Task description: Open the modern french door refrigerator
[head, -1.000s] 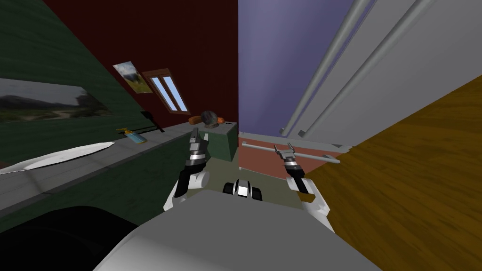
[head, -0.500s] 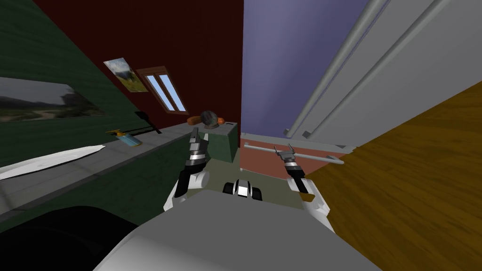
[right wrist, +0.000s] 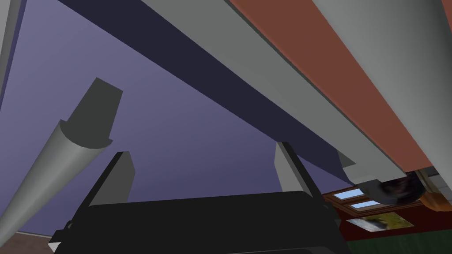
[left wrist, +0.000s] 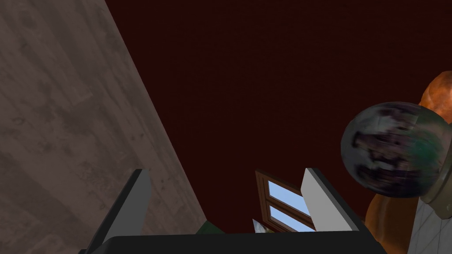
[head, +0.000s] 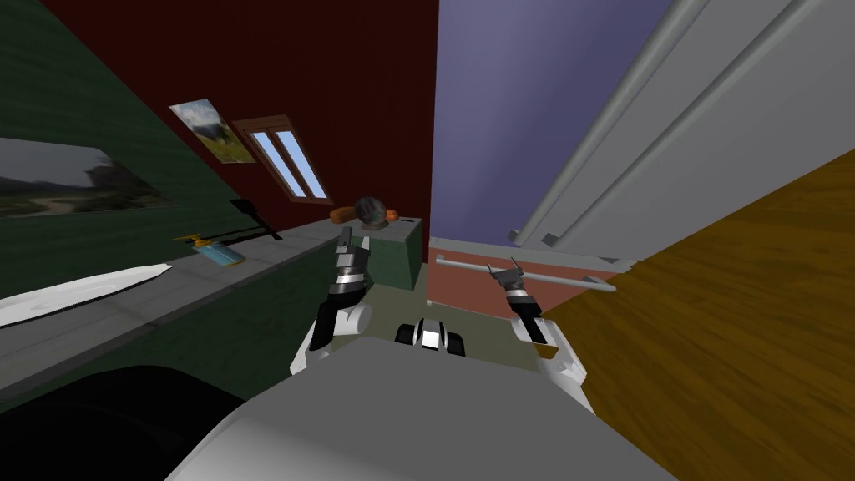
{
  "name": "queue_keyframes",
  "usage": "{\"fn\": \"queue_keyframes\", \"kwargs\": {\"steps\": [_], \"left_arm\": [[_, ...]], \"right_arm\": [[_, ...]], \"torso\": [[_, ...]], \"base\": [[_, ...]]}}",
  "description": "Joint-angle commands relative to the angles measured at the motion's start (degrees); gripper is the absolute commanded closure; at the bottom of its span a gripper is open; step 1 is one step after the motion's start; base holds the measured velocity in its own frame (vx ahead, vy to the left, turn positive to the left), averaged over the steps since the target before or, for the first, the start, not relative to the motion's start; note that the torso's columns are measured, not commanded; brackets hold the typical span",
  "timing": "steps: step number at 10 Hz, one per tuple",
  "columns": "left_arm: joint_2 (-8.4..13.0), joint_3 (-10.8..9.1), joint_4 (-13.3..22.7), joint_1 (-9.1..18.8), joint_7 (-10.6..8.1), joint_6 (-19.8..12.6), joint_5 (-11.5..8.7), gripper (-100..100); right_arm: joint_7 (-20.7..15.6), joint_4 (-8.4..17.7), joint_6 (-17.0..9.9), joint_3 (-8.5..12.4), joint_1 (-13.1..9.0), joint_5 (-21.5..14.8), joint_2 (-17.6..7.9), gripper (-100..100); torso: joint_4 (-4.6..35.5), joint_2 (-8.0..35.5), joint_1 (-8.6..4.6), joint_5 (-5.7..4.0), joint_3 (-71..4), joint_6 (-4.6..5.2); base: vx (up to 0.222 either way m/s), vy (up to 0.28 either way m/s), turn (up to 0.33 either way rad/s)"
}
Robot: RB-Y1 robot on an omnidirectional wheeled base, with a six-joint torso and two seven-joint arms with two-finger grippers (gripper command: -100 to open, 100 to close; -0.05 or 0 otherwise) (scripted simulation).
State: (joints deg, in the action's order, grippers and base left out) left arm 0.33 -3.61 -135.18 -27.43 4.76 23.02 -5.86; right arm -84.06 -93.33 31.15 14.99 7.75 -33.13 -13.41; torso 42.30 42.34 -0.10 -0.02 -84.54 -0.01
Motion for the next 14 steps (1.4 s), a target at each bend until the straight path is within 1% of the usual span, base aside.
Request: {"fn": "queue_keyframes", "kwargs": {"steps": [1, 2, 3, 4, 5, 6, 7, 8, 9, 10, 11, 12, 13, 14], "left_arm": [[0.0, 0.00, 0.0, 0.0, 0.00, 0.0, 0.0, 0], [0.0, 0.00, 0.0, 0.0, 0.00, 0.0, 0.0, 0], [0.0, 0.00, 0.0, 0.0, 0.00, 0.0, 0.0, 0], [0.0, 0.00, 0.0, 0.0, 0.00, 0.0, 0.0, 0], [0.0, 0.00, 0.0, 0.0, 0.00, 0.0, 0.0, 0], [0.0, 0.00, 0.0, 0.0, 0.00, 0.0, 0.0, 0], [0.0, 0.00, 0.0, 0.0, 0.00, 0.0, 0.0, 0], [0.0, 0.00, 0.0, 0.0, 0.00, 0.0, 0.0, 0], [0.0, 0.00, 0.0, 0.0, 0.00, 0.0, 0.0, 0], [0.0, 0.00, 0.0, 0.0, 0.00, 0.0, 0.0, 0], [0.0, 0.00, 0.0, 0.0, 0.00, 0.0, 0.0, 0], [0.0, 0.00, 0.0, 0.0, 0.00, 0.0, 0.0, 0], [0.0, 0.00, 0.0, 0.0, 0.00, 0.0, 0.0, 0], [0.0, 0.00, 0.0, 0.0, 0.00, 0.0, 0.0, 0]], "right_arm": [[-4.2, 1.6, 0.3, 0.8, -0.2, -1.6, 0.2, -100], [-5.8, 3.0, 0.6, 1.5, -0.3, -3.0, 0.4, -100], [-7.4, 3.0, 0.6, 1.5, -0.3, -3.0, 0.4, -100], [-9.1, 4.3, 0.9, 2.2, -0.4, -4.5, 0.7, -100], [-10.7, 4.3, 0.9, 2.2, -0.4, -4.5, 0.7, -100], [-12.4, 5.6, 1.2, 2.9, -0.4, -5.9, 1.2, -100], [-13.8, 5.6, 1.2, 2.9, -0.4, -5.9, 1.2, -100], [-15.4, 6.8, 1.5, 3.6, -0.4, -7.2, 1.8, -100], [-16.7, 6.8, 1.5, 3.6, -0.4, -7.2, 1.8, -100], [-18.6, 7.9, 1.7, 4.2, -0.4, -8.4, 2.5, -100], [-19.4, 7.9, 1.7, 4.2, -0.4, -8.4, 2.5, -100], [-21.4, 8.8, 2.0, 4.8, -0.4, -9.6, 3.3, -100], [-21.9, 8.8, 2.0, 4.8, -0.4, -9.6, 3.3, -100], [-24.1, 9.7, 2.2, 5.3, -0.3, -10.6, 4.4, -100]], "torso": [[0.0, 0.0, 0.08, 0.01, 0.0, 0.02], [0.0, -0.1, 0.10, 0.02, 0.0, 0.00], [0.0, -0.1, 0.20, 0.04, -0.1, 0.01], [0.0, -0.1, 0.09, 0.03, -0.1, -0.01], [0.0, -0.1, 0.09, 0.01, 0.0, 0.01], [0.0, 0.0, 0.08, 0.02, 0.0, 0.00], [0.0, 0.0, 0.13, 0.02, 0.0, 0.01], [0.0, 0.0, 0.06, 0.02, 0.0, 0.00], [0.0, -0.1, 0.08, 0.01, -0.1, 0.00], [-0.1, -0.2, 0.03, -0.07, -0.1, -0.09], [-0.3, -0.4, -0.02, -0.16, -0.2, -0.13], [-0.3, -0.5, -0.02, -0.16, -0.3, -0.16], [-0.4, -0.6, 0.01, -0.20, -0.3, -0.19], [-0.5, -0.7, -0.08, -0.27, -0.4, -0.28]], "base": [[0.035, 0.065, -0.037], [0.051, 0.091, -0.037], [0.043, 0.069, -0.026], [0.047, 0.070, -0.037], [0.036, 0.068, -0.021], [0.030, 0.078, -0.026], [0.029, 0.060, -0.022], [0.048, 0.063, -0.033], [0.037, 0.050, -0.032], [0.035, 0.049, -0.027], [0.026, 0.050, -0.016], [0.029, 0.061, -0.027], [0.015, 0.047, -0.030], [0.018, 0.052, -0.033]]}}
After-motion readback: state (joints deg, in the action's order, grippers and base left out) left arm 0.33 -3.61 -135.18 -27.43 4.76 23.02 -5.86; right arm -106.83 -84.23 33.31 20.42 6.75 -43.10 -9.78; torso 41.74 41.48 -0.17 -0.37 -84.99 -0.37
